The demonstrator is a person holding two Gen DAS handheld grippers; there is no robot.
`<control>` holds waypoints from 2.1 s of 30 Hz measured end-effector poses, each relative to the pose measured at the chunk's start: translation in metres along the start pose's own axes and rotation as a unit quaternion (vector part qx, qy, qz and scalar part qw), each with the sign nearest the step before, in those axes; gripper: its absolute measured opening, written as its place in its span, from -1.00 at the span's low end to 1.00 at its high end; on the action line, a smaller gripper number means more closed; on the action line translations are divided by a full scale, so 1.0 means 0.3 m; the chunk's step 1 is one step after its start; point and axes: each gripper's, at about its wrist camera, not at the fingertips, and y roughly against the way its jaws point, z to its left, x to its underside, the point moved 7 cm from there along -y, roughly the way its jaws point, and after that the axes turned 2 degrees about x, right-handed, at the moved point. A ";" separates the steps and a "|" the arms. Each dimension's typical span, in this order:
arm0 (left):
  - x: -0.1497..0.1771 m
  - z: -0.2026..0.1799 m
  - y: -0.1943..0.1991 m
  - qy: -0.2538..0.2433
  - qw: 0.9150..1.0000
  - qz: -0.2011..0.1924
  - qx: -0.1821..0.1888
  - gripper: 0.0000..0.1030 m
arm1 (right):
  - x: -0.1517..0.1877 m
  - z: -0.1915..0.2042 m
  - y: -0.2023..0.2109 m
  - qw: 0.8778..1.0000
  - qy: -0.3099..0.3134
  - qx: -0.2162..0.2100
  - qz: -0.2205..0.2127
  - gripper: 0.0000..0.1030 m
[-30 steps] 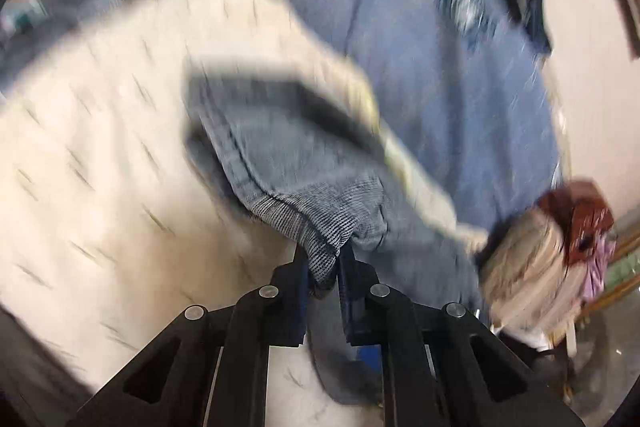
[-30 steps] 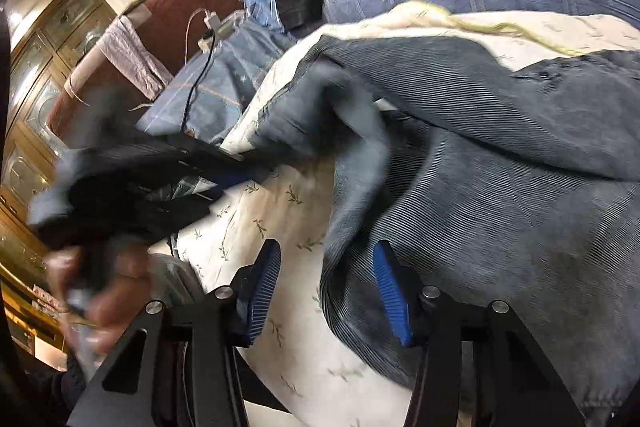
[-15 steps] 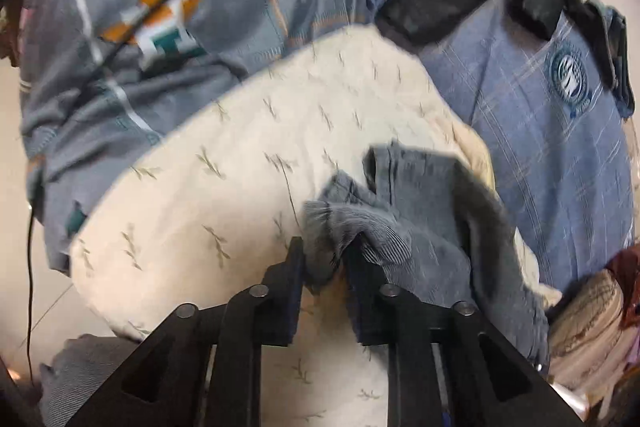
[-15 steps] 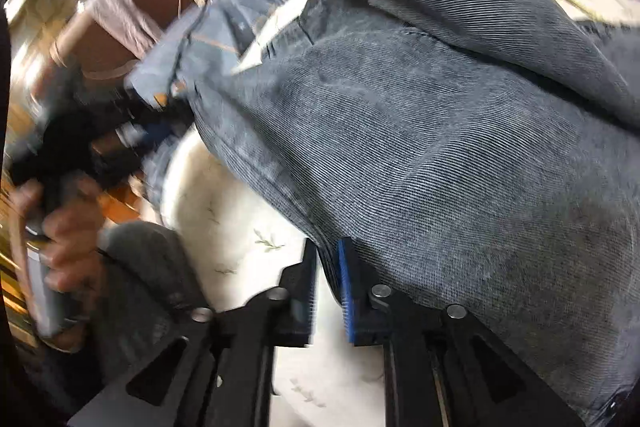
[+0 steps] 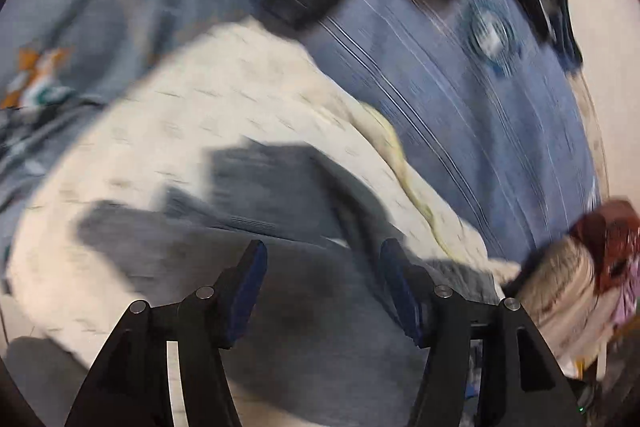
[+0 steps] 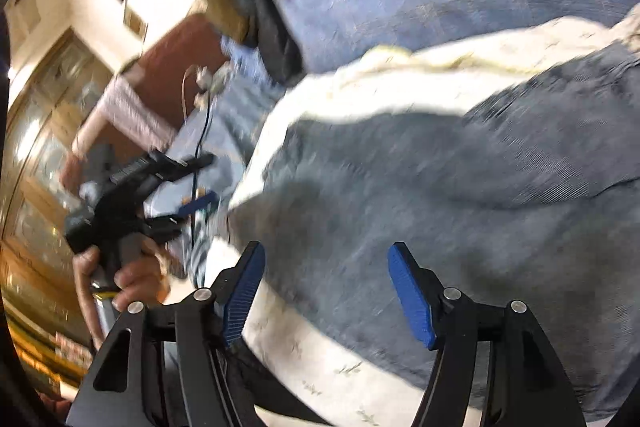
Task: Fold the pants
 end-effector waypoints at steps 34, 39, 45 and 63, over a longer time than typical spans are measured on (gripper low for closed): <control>0.153 -0.289 -0.436 -0.009 0.982 0.126 0.144 0.14 | -0.299 -0.417 0.521 0.976 -0.090 0.137 -0.144 -0.96; 0.225 -0.353 -0.401 -0.013 0.973 0.142 0.183 0.17 | -0.038 -0.508 0.631 0.961 -0.156 0.078 -0.213 -0.96; 0.269 -0.392 -0.426 0.026 0.968 0.156 0.193 0.27 | 0.046 -0.611 0.669 0.952 -0.196 0.098 -0.214 -0.96; 0.424 -0.350 -0.279 -0.089 0.986 0.108 0.095 -0.94 | 0.134 -0.602 0.754 0.944 -0.201 0.197 -0.171 -0.96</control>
